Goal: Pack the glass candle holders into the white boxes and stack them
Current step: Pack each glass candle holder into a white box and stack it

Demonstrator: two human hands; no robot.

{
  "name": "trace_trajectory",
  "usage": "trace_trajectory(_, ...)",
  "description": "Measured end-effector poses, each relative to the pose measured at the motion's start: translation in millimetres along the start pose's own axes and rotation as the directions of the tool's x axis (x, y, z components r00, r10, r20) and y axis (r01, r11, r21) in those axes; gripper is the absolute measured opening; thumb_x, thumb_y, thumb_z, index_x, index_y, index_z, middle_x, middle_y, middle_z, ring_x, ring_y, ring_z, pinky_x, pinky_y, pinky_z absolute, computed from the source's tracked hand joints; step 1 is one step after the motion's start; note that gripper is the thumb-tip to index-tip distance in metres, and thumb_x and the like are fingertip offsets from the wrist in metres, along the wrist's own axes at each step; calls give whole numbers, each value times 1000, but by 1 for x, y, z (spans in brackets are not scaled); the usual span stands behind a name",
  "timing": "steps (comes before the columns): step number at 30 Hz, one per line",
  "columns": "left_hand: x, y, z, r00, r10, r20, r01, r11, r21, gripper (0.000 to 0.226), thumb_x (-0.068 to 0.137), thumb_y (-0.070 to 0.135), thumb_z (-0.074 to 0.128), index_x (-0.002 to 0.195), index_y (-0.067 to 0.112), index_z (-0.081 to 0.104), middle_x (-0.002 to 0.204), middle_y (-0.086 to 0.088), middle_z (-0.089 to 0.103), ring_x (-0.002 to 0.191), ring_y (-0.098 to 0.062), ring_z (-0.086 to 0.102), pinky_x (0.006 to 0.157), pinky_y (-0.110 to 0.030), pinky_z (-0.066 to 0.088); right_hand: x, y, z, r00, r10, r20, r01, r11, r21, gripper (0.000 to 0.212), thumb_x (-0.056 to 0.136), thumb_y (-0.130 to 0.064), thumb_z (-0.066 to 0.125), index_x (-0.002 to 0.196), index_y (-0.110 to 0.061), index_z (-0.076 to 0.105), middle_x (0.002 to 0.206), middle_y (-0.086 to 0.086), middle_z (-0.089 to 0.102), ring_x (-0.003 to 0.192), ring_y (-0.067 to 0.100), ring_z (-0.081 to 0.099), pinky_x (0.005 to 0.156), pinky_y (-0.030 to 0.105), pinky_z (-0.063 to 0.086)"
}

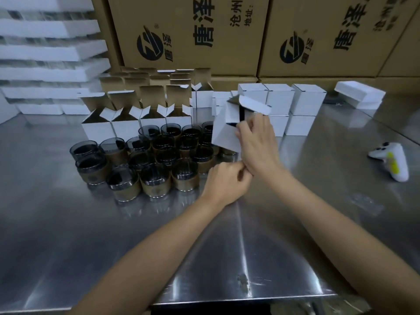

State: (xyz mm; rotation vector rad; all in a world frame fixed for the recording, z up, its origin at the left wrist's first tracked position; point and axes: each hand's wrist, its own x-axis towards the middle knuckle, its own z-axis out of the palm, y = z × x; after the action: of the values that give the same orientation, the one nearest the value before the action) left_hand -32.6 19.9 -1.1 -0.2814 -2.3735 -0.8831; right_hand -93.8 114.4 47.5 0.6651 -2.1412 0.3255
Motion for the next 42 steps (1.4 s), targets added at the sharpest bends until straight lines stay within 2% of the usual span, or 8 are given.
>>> trace_trajectory(4, 0, -3, -8, 995, 20, -100, -35, 988, -151, 38, 82, 29, 36, 62, 1, 51, 53, -14, 50, 53, -37, 48, 52, -45, 41, -28, 23, 0, 995, -83, -48, 86, 994, 72, 11, 84, 5, 60, 76, 1, 53, 91, 21, 55, 83, 28, 37, 67, 39, 35)
trace_trajectory(10, -2, -8, -9, 983, -71, -167, 30, 972, -234, 19, 93, 27, 41, 87, 11, 49, 54, 10, 43, 48, -14, 43, 51, -34, 34, -37, 38, 1, 963, -199, 180, 162, 966, 200, 34, 97, -24, 38, 85, 1, 57, 101, 18, 55, 90, 32, 46, 65, 31, 35)
trace_trajectory(17, 2, -15, -1, 981, -196, -7, 192, 968, -158, 30, 99, 34, 45, 127, 22, 42, 53, 6, 49, 54, -18, 52, 57, -38, 43, -42, 24, 6, 983, 102, 155, -158, 895, 417, 22, 97, -15, 50, 88, -2, 65, 110, 14, 51, 105, 25, 44, 79, 46, 48)
trace_trajectory(24, 3, -11, -6, 967, -256, 0, 246, 931, -270, 28, 99, 35, 49, 121, 20, 44, 60, -8, 61, 55, -24, 59, 61, -49, 51, -38, 18, -5, 955, 292, 54, -279, 819, 501, 17, 87, 0, 60, 96, -3, 74, 120, 13, 54, 116, 22, 51, 95, 19, 41)
trace_trajectory(29, 3, -10, -5, 953, -302, -12, 284, 910, -302, 23, 98, 37, 50, 110, 18, 51, 59, -13, 63, 52, -28, 58, 61, -50, 51, -32, 19, -13, 801, 590, 106, -498, 557, 664, 21, 87, 3, 55, 93, -9, 72, 108, 0, 53, 103, 11, 56, 83, 15, 47)
trace_trajectory(33, 3, -9, -5, 950, -313, -13, 294, 906, -306, 22, 98, 36, 50, 105, 16, 53, 58, -14, 62, 51, -31, 56, 59, -51, 50, -30, 27, -8, 636, 734, 238, -636, 324, 701, 24, 88, 0, 55, 101, -7, 74, 106, 0, 57, 84, 10, 61, 86, 43, 56)
trace_trajectory(40, 4, -6, -2, 935, -352, -44, 321, 891, -322, 24, 97, 33, 52, 104, 10, 55, 57, -15, 62, 53, -33, 56, 63, -48, 51, -38, 33, 1, 584, 769, 259, -722, 346, 599, 25, 82, -6, 59, 61, -17, 65, 67, 6, 56, 64, 16, 53, 68, 30, 45)
trace_trajectory(42, 5, -4, 0, 928, -366, -68, 327, 889, -322, 23, 95, 31, 54, 100, 9, 56, 54, -12, 61, 53, -32, 57, 63, -45, 51, -44, 30, 7, 564, 761, 320, -757, 322, 569, 31, 82, -13, 58, 56, 1, 53, 58, 8, 46, 60, 13, 41, 62, 29, 33)
